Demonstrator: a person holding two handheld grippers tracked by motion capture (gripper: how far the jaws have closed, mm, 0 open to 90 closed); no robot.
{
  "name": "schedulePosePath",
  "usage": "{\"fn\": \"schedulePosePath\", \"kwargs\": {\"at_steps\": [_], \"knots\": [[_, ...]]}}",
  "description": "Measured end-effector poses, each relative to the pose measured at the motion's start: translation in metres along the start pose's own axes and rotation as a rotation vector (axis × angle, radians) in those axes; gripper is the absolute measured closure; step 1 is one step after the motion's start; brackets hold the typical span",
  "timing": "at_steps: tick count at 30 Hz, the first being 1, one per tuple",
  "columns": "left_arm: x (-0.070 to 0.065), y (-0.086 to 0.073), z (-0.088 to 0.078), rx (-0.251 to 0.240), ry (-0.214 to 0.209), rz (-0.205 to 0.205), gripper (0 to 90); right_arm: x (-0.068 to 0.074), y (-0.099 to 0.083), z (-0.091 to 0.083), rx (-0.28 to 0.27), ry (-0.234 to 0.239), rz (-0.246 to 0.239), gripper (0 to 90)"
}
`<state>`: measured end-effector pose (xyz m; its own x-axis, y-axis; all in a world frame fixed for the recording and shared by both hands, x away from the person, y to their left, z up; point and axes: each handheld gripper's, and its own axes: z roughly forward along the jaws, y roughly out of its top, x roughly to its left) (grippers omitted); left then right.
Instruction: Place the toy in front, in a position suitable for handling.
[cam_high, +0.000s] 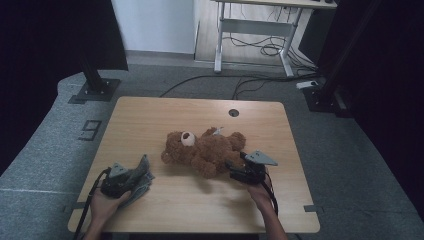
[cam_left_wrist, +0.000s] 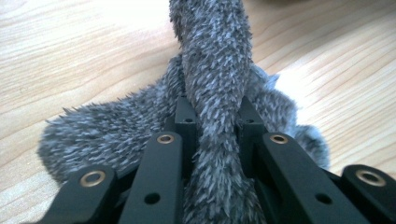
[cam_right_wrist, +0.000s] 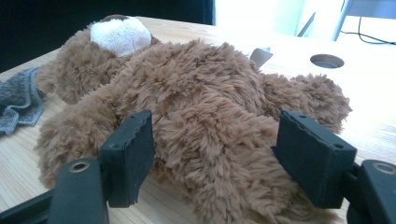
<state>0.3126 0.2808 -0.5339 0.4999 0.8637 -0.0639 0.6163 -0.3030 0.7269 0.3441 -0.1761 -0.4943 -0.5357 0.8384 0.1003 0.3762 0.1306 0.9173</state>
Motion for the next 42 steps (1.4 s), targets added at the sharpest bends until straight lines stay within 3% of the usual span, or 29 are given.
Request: {"fn": "schedulePosePath", "kwargs": {"at_steps": [1,2,6,9,15,25,33,42], "knots": [[0.000,0.000,0.000,0.000,0.000,0.000,76.8,0.000,0.000,0.000,-0.001,-0.001,0.003,28.1],[0.001,0.002,-0.007,-0.046,-0.027,-0.026,76.9,-0.001,0.000,0.000,-0.001,-0.004,0.002,28.1],[0.000,0.007,-0.019,-0.117,-0.070,-0.044,76.9,-0.002,0.000,-0.001,-0.002,-0.007,0.004,28.1],[-0.007,0.016,-0.031,-0.187,-0.099,-0.032,76.9,-0.005,-0.001,-0.003,-0.003,-0.015,0.009,28.1],[-0.015,0.027,-0.042,-0.245,-0.140,-0.023,76.7,-0.007,-0.001,-0.006,-0.004,-0.013,0.017,27.9],[-0.023,0.040,-0.041,-0.273,-0.174,-0.025,76.6,-0.012,-0.007,-0.015,-0.003,-0.015,0.021,27.5],[-0.047,0.065,-0.032,-0.295,-0.225,0.044,76.5,-0.019,-0.013,-0.019,0.007,-0.037,0.043,26.6],[-0.059,0.074,-0.026,-0.292,-0.248,0.062,76.4,-0.023,-0.017,-0.016,0.033,-0.037,0.048,26.5]]}}
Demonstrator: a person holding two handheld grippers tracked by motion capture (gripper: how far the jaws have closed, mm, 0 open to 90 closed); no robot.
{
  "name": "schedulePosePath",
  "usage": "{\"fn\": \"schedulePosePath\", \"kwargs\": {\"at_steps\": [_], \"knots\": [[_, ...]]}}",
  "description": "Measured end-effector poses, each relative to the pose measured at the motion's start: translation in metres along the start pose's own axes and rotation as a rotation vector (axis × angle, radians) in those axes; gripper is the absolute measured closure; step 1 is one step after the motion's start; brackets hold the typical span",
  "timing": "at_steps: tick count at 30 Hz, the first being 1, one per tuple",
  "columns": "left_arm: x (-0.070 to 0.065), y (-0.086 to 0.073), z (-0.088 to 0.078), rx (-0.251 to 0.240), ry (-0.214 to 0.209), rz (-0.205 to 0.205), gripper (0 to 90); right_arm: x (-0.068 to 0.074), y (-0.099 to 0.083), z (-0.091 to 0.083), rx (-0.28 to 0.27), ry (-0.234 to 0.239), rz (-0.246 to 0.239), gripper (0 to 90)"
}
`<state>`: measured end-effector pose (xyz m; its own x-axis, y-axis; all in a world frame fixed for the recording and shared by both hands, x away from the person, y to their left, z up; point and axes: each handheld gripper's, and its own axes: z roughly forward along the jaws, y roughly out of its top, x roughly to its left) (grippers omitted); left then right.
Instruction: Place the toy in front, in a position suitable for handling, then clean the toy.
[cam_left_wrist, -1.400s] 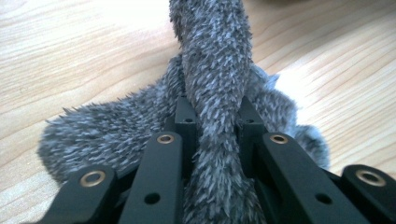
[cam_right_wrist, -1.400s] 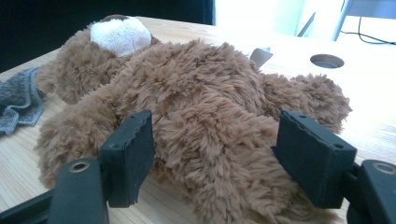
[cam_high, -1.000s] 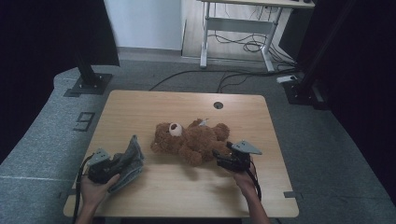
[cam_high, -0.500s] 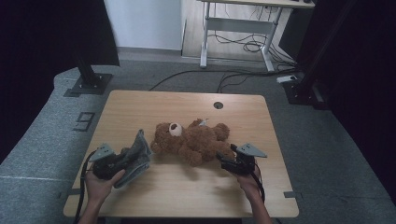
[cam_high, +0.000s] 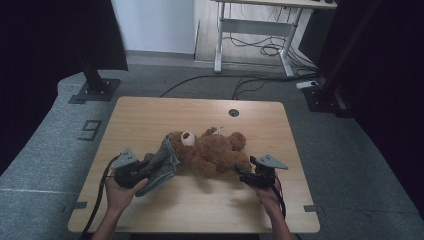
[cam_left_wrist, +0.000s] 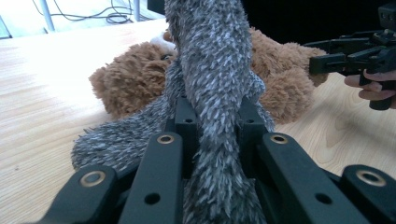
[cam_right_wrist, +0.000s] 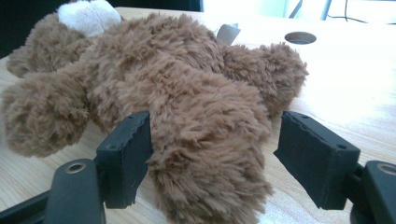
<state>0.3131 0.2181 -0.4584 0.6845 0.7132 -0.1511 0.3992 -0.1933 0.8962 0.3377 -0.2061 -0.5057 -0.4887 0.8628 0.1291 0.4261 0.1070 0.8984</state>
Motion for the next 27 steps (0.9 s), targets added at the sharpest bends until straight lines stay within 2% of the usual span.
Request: {"fn": "schedulePosePath", "kwargs": {"at_steps": [3,8,9,11,14,15,16,18,19,22,26,27], "knots": [[-0.002,0.002,0.006,-0.002,-0.020,0.000,76.4,-0.001,-0.002,0.001,0.001,-0.018,0.002,26.5],[-0.008,0.009,0.018,0.002,-0.054,0.005,76.0,-0.002,-0.003,0.003,0.008,-0.003,0.011,26.7],[-0.012,0.013,0.028,0.005,-0.081,0.006,76.0,-0.003,-0.004,0.003,0.009,0.001,0.014,26.8],[-0.014,0.015,0.031,0.008,-0.085,0.008,76.0,-0.004,-0.005,0.004,0.012,0.005,0.018,27.1],[-0.023,0.023,0.046,0.012,-0.110,0.023,76.0,-0.005,-0.007,0.006,0.014,0.014,0.027,27.7],[-0.030,0.029,0.056,0.016,-0.124,0.034,75.7,-0.006,-0.008,0.008,0.013,0.013,0.033,29.0],[-0.030,0.029,0.056,0.016,-0.124,0.034,75.6,-0.006,-0.008,0.008,0.013,0.013,0.033,29.0],[-0.037,0.038,0.071,0.027,-0.145,0.049,75.6,-0.005,-0.009,0.011,0.013,0.027,0.036,31.9],[-0.037,0.038,0.071,0.027,-0.145,0.049,75.5,-0.005,-0.010,0.011,0.016,0.030,0.035,32.6],[-0.045,0.045,0.090,0.051,-0.176,0.050,75.5,-0.004,-0.011,0.013,0.021,0.041,0.030,35.4],[-0.054,0.052,0.109,0.075,-0.218,0.048,75.4,-0.002,-0.012,0.015,0.020,0.047,0.017,44.7],[-0.057,0.054,0.113,0.069,-0.228,0.044,75.3,-0.001,-0.012,0.015,0.016,0.043,0.000,48.6]]}}
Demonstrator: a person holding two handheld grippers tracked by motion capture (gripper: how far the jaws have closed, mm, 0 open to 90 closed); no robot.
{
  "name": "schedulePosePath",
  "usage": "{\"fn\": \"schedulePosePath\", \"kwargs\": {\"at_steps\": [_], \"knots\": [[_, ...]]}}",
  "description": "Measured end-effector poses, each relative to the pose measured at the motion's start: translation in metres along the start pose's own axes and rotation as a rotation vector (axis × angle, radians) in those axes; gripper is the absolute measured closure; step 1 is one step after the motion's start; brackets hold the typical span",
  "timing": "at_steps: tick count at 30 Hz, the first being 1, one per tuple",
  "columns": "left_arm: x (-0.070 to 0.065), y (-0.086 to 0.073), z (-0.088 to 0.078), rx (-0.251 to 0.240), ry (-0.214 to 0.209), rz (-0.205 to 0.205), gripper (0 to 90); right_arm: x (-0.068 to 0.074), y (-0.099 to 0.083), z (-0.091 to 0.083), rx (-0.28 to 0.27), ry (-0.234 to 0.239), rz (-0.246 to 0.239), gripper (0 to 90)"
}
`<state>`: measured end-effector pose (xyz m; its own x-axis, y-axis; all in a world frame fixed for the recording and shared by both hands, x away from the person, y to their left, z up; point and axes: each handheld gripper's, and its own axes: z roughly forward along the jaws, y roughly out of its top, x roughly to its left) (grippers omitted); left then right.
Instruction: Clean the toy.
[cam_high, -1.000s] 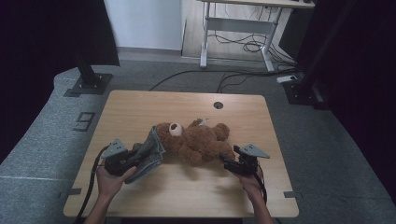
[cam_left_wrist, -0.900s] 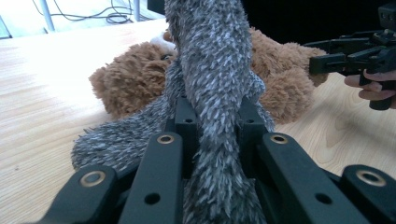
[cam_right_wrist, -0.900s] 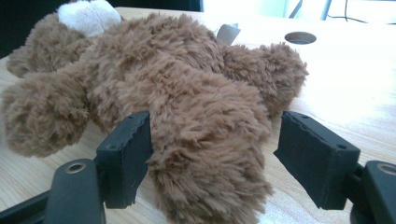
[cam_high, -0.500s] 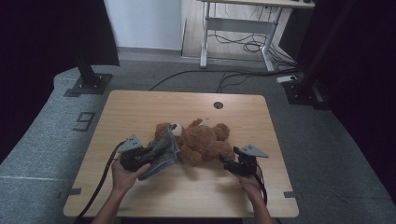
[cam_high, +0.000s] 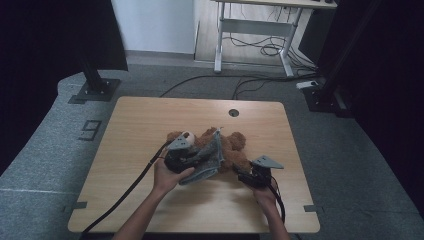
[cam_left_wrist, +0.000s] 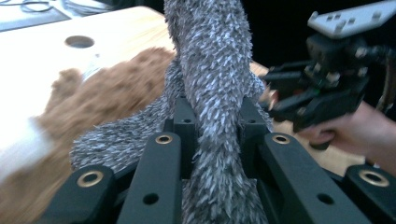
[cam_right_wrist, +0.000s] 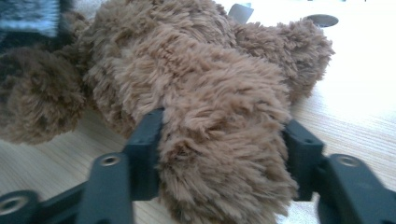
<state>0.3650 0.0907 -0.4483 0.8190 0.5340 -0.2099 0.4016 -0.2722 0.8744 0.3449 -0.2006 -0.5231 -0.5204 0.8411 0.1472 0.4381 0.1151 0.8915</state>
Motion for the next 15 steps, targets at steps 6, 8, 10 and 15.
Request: {"fn": "schedulePosePath", "kwargs": {"at_steps": [6,8,10,15], "knots": [[-0.017,0.010,0.032,0.031,-0.037,0.031,75.0,0.007,0.000,0.000,-0.020,-0.041,-0.035,56.7],[-0.022,0.007,0.046,0.052,-0.047,0.035,74.9,0.009,0.000,0.000,-0.022,-0.051,-0.046,58.2],[-0.023,0.002,0.056,0.079,-0.036,0.041,74.9,0.010,0.000,-0.001,-0.027,-0.049,-0.053,59.2],[-0.020,-0.010,0.068,0.131,-0.006,0.067,74.8,0.008,0.001,-0.002,-0.029,-0.032,-0.057,60.9]]}}
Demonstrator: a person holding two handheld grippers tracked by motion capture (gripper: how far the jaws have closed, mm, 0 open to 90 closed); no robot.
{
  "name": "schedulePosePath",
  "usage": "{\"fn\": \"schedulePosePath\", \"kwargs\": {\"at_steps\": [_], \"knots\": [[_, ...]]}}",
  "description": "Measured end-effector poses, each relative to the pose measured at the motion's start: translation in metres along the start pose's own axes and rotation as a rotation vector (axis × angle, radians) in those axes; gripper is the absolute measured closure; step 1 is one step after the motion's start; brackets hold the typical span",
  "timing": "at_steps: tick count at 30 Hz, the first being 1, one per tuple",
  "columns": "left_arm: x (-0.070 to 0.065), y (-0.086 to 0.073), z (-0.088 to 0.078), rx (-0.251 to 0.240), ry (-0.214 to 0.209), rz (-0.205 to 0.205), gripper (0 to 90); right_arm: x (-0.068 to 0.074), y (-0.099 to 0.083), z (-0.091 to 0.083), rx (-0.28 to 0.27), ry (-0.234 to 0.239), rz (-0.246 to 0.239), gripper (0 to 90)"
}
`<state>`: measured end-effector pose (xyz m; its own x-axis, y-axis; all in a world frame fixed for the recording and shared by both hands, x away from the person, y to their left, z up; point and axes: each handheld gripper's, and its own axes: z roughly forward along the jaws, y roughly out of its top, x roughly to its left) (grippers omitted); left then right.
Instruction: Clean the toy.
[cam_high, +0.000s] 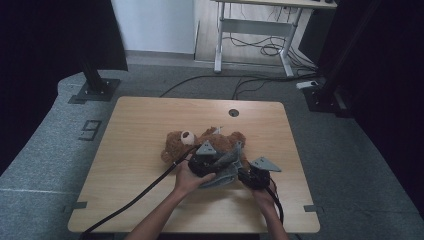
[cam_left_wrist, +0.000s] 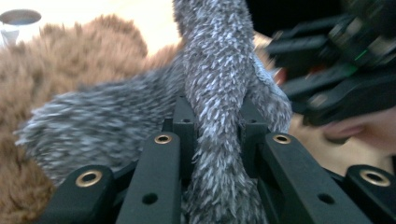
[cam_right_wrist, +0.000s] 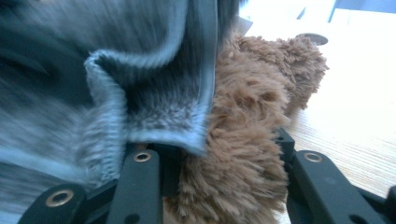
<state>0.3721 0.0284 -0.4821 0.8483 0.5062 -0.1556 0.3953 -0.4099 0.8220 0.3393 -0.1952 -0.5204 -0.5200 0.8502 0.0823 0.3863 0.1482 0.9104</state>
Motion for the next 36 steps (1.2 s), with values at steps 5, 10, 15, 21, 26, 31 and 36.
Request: {"fn": "schedulePosePath", "kwargs": {"at_steps": [5,10,15,21,26,31,36], "knots": [[0.000,-0.003,-0.003,0.008,0.051,0.013,75.2,-0.004,0.000,0.000,0.008,0.020,0.003,62.9],[0.004,-0.016,-0.018,0.018,0.144,0.033,75.5,-0.008,0.000,-0.002,0.005,0.041,-0.007,64.1],[0.025,-0.036,-0.046,-0.002,0.178,-0.027,75.6,-0.011,-0.002,-0.002,0.001,0.057,-0.007,64.3],[0.055,-0.056,-0.090,-0.044,0.230,-0.102,75.8,-0.014,-0.003,-0.002,-0.003,0.079,-0.001,64.2],[0.066,-0.058,-0.114,-0.084,0.244,-0.126,75.6,-0.015,-0.004,-0.001,-0.006,0.086,0.009,64.1],[0.052,-0.040,-0.101,-0.109,0.172,-0.102,75.5,-0.016,-0.005,-0.001,-0.010,0.094,0.011,64.1],[0.023,-0.019,-0.062,-0.100,0.054,-0.060,75.2,-0.015,-0.005,-0.001,-0.010,0.093,0.010,64.1]]}}
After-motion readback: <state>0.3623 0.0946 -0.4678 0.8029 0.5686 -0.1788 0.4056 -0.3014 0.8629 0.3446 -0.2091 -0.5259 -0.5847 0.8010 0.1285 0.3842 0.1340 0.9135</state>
